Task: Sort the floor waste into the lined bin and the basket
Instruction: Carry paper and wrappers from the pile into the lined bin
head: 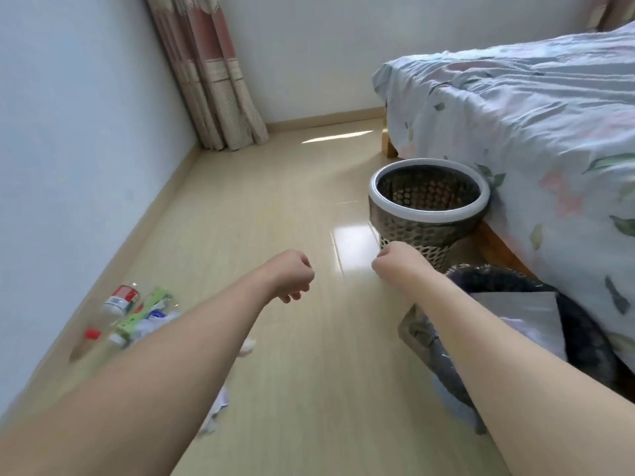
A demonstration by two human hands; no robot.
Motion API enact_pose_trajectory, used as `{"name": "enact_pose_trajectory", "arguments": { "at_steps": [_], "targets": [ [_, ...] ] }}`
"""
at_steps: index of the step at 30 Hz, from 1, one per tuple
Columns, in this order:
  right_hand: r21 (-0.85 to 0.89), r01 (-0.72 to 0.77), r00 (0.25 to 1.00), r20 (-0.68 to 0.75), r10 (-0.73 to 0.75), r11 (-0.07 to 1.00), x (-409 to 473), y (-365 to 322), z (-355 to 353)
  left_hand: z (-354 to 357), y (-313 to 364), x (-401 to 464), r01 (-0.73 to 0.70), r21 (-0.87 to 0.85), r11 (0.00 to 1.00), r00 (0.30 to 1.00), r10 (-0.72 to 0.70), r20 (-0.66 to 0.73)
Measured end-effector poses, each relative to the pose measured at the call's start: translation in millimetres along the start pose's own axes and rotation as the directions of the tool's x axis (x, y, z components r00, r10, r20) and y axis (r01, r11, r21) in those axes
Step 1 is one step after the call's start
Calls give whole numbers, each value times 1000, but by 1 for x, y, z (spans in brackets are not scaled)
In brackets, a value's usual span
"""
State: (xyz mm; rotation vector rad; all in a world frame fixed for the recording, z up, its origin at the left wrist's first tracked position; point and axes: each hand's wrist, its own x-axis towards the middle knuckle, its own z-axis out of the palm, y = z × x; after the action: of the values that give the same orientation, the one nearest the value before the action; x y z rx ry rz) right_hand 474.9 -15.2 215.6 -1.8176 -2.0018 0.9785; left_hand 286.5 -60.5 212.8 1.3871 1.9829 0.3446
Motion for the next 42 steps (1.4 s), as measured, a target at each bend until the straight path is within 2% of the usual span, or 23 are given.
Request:
{"name": "enact_pose_trajectory", "arguments": {
  "at_steps": [4,9,11,14,19,21,23,25,27,34,38,40,42],
  "targets": [
    [-118,210,963,197,-184,971,-25,-84,90,-63,-115,-30,161,104,981,987,-157,-45],
    [-84,357,877,374,-303,930,-63,-154,228,-122,-267,-81,348,134,928,936,-338,-92],
    [-106,405,817,488,-308,908,-84,-178,286,-132,-336,-102,419,125,899,907,-409,-97],
    [-167,449,762,585,-279,878,-108,-203,354,-124,-425,-121,498,67,865,866,-492,-87],
    [-271,515,678,710,-192,813,-132,-210,443,-61,-534,-120,482,-56,874,872,-485,-71],
    [-306,525,662,734,-155,794,-137,-205,468,-33,-556,-114,456,-33,889,884,-457,-97],
    [-348,548,653,747,-128,760,-141,-199,490,-13,-567,-113,415,56,908,867,-376,-328],
    [-387,587,644,756,-120,711,-144,-194,514,6,-582,-114,333,123,935,806,-214,-552],
    [-381,624,619,774,-134,682,-145,-191,528,20,-592,-114,307,145,941,736,-138,-663],
    [-364,747,544,815,-197,556,-142,-189,553,18,-598,-110,342,83,936,726,-207,-656],
    [-359,687,579,796,-178,631,-134,-186,546,19,-599,-111,333,60,941,724,-215,-656],
    [-338,641,606,774,-183,689,-125,-189,533,16,-594,-111,354,10,935,745,-275,-608],
    [-324,607,637,744,-201,725,-116,-195,513,6,-581,-111,386,-129,913,719,-386,-578]
  ]
}}
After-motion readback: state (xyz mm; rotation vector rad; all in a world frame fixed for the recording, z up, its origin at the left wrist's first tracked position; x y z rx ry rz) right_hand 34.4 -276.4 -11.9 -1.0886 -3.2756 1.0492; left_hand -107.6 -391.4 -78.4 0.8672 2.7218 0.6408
